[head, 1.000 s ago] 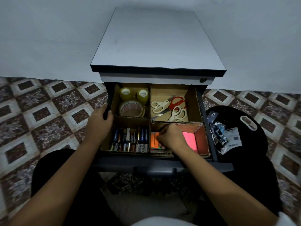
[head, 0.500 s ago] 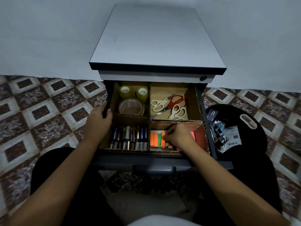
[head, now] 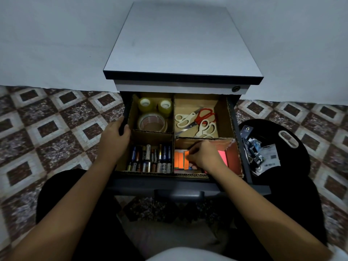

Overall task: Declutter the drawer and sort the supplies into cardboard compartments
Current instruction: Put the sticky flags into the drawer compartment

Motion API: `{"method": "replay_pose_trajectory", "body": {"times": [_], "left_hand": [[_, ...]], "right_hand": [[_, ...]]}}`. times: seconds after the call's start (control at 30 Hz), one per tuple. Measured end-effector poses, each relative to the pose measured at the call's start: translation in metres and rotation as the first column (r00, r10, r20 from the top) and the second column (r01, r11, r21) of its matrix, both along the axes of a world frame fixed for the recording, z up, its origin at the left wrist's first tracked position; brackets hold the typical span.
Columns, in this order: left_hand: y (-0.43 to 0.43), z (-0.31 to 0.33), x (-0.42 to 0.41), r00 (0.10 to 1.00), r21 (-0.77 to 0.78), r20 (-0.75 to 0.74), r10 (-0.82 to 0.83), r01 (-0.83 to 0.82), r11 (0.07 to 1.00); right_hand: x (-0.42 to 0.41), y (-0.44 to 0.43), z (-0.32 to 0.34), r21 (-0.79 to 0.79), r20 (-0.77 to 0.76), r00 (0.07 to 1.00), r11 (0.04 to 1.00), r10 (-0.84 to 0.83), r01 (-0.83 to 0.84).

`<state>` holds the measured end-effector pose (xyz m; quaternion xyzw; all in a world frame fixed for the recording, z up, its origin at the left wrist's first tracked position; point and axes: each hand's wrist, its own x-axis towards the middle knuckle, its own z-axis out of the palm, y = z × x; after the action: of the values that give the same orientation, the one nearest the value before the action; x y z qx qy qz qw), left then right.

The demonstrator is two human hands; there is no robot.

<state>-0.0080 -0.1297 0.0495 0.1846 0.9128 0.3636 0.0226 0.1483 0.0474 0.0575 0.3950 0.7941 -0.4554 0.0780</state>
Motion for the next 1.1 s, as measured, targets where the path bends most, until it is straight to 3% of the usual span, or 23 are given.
{"method": "replay_pose_trajectory", "body": {"times": [0.2, 0.4, 0.57, 0.73, 1.1], "left_hand": [[-0.001, -0.001, -0.001, 1.000, 0.010, 0.004, -0.004, 0.004, 1.000], [0.000, -0.001, -0.001, 1.000, 0.009, 0.010, 0.004, -0.004, 1.000], [0.000, -0.001, -0.001, 1.000, 0.005, -0.001, 0.002, -0.002, 1.000], [0.000, -0.002, 0.000, 1.000, 0.001, -0.001, -0.005, 0.005, 1.000], [-0.001, -0.001, 0.000, 1.000, 0.010, -0.002, -0.003, 0.003, 1.000]], "right_hand": [[0.003, 0.001, -0.002, 0.282, -0.011, 0.989, 0.949, 0.149, -0.140], [0.012, 0.007, 0.010, 0.400, 0.000, 0.945, 0.866, 0.326, -0.299], [0.018, 0.009, 0.019, 0.497, 0.272, 0.798, 0.631, 0.538, -0.595], [0.014, 0.007, 0.013, 0.598, 0.357, 0.734, 0.463, 0.577, -0.654], [0.010, 0.007, 0.010, 0.593, 0.325, 0.737, 0.479, 0.592, -0.647]]}}
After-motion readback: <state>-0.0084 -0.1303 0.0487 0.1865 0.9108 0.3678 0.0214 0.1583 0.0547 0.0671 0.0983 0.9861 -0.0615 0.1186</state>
